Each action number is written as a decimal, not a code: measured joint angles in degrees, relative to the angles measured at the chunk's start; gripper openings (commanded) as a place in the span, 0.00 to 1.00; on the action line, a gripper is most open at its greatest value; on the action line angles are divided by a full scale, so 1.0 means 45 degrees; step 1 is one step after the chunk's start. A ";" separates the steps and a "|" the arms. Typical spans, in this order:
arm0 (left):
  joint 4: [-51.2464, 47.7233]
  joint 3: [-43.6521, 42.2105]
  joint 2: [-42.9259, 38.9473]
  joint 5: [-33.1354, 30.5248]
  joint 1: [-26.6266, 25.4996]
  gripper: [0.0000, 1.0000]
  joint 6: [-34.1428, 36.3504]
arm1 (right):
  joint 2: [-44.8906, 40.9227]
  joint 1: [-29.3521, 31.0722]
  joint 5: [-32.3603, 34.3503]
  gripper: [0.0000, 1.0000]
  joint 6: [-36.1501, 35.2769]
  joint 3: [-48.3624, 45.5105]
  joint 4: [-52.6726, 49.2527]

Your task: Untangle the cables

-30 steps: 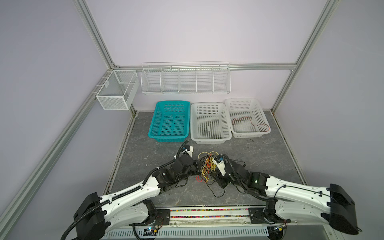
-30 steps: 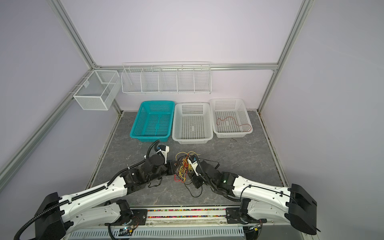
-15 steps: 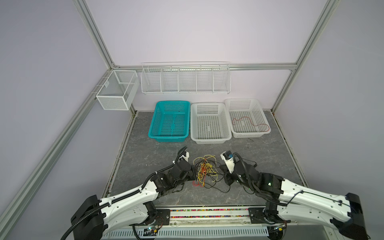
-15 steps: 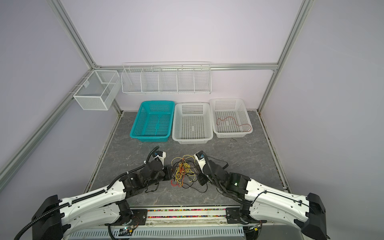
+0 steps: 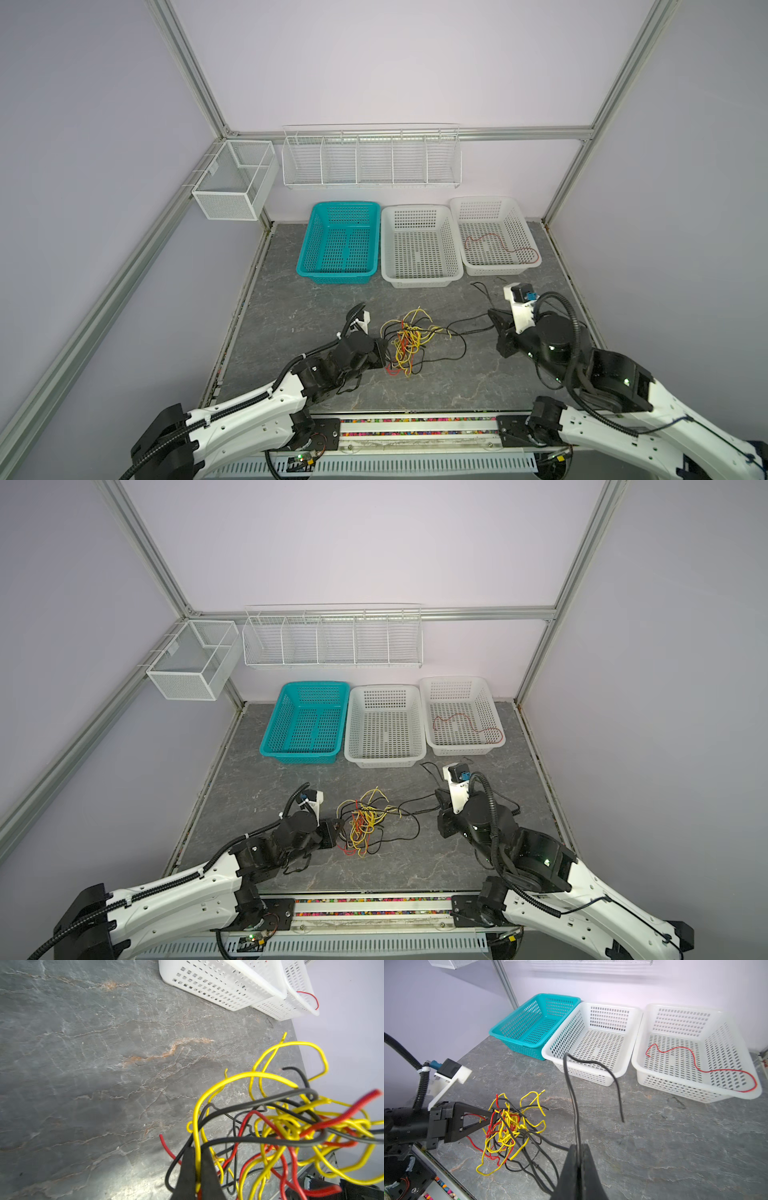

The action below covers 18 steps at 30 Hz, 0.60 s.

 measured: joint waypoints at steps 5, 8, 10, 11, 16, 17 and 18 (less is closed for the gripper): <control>-0.0884 -0.0597 -0.0049 -0.0306 0.0321 0.00 -0.0005 | -0.0325 -0.0141 0.0908 0.06 -0.0330 0.1438 -0.0787; -0.1098 -0.0738 -0.0049 -0.0321 0.0476 0.00 -0.0015 | -0.0408 -0.0146 0.1059 0.06 -0.0423 0.1593 -0.1112; -0.1083 -0.0738 -0.0049 -0.0364 0.0505 0.00 -0.0039 | -0.0355 -0.0146 0.1005 0.06 -0.0432 0.1593 -0.1413; -0.1103 -0.0738 -0.0049 -0.0408 0.0515 0.00 -0.0039 | -0.0330 -0.0146 0.0971 0.06 -0.0447 0.1593 -0.1511; -0.1171 -0.0733 -0.0049 -0.0505 0.0583 0.00 -0.0044 | -0.0223 -0.0146 0.0369 0.16 -0.0384 0.1345 -0.1695; -0.1166 -0.0733 -0.0049 -0.0515 0.0583 0.00 -0.0044 | -0.0155 -0.0146 0.0170 0.18 -0.0330 0.1214 -0.1690; -0.1166 -0.0733 -0.0044 -0.0515 0.0583 0.00 -0.0044 | -0.0073 -0.0151 0.0000 0.19 -0.0282 0.1078 -0.1681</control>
